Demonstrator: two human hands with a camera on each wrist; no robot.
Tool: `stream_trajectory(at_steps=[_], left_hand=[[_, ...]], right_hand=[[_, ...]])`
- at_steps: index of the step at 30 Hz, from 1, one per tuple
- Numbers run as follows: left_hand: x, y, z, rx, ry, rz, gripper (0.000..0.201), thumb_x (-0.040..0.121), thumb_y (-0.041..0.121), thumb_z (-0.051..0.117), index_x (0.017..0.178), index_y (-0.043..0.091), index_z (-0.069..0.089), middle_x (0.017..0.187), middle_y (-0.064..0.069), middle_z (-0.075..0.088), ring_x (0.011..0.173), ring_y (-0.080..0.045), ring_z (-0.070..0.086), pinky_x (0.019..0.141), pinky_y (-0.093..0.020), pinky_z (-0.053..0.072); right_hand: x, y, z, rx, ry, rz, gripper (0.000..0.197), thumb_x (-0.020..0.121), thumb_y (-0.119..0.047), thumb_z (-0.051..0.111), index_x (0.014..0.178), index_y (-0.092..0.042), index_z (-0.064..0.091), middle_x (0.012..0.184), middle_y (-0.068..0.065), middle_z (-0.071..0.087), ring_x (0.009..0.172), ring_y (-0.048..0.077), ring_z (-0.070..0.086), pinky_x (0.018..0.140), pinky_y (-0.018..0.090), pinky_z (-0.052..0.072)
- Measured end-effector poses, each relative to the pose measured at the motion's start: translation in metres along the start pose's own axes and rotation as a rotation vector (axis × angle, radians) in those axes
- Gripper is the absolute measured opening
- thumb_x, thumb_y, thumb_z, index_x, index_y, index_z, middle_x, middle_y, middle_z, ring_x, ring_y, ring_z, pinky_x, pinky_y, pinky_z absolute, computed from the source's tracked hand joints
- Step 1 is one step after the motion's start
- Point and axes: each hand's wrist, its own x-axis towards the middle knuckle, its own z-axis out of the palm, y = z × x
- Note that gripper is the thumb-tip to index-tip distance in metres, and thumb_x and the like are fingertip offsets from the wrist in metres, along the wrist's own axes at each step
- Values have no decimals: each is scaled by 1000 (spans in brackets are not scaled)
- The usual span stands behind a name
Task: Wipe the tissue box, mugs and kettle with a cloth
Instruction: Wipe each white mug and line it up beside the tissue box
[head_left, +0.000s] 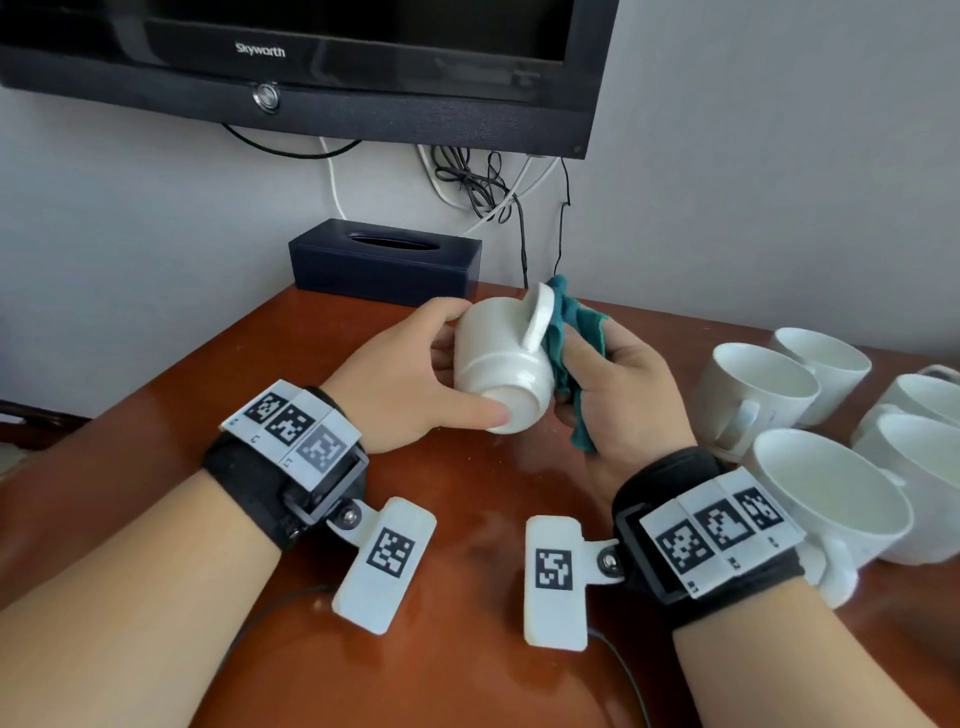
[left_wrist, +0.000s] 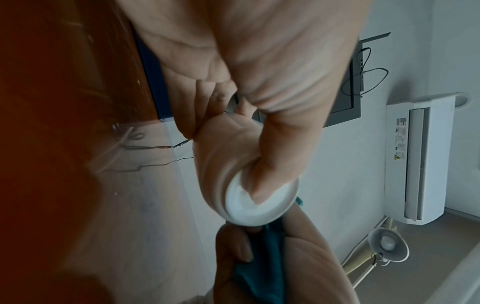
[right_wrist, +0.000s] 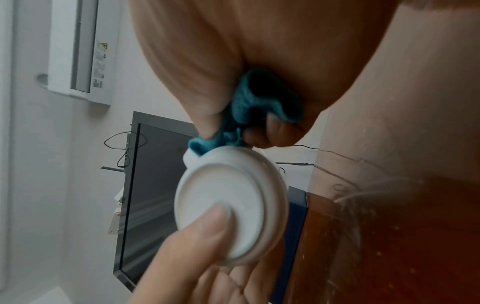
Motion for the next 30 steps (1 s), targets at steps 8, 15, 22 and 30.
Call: stream_trajectory(at_steps=[8,15,22,30], left_hand=[[0,3,1,43,169,-50,86,60,60,90,133,48,47,115,20,66,101,-1,66,93,-41,57],[0,7,-2,85,226,-54,95,62,59,88,143,48,39,127,18,55,110,-8,59,91,-38,53],[0,10,-5,214,272,-44,95,68,50,90,145,44,35,131,16,44,119,-15,48,94,-39,46],[4,7,-8,317,300,-130,89,66,56,85,140,42,38,124,11,44,120,-19,42,89,-41,43]], right_hand=[[-6,-3,2,30,-43,46,14,104,-14,61,98,-13,74,67,-4,60,54,11,44,45,23,36],[-8,-1,9,54,-2,90,13,101,-20,66,89,-17,70,67,0,59,50,11,46,44,22,38],[-5,4,10,-8,120,51,17,95,-25,74,106,-13,70,79,3,67,57,11,55,48,24,42],[-11,-7,13,45,1,-54,14,98,-12,68,109,-7,76,77,-3,71,58,2,59,50,15,44]])
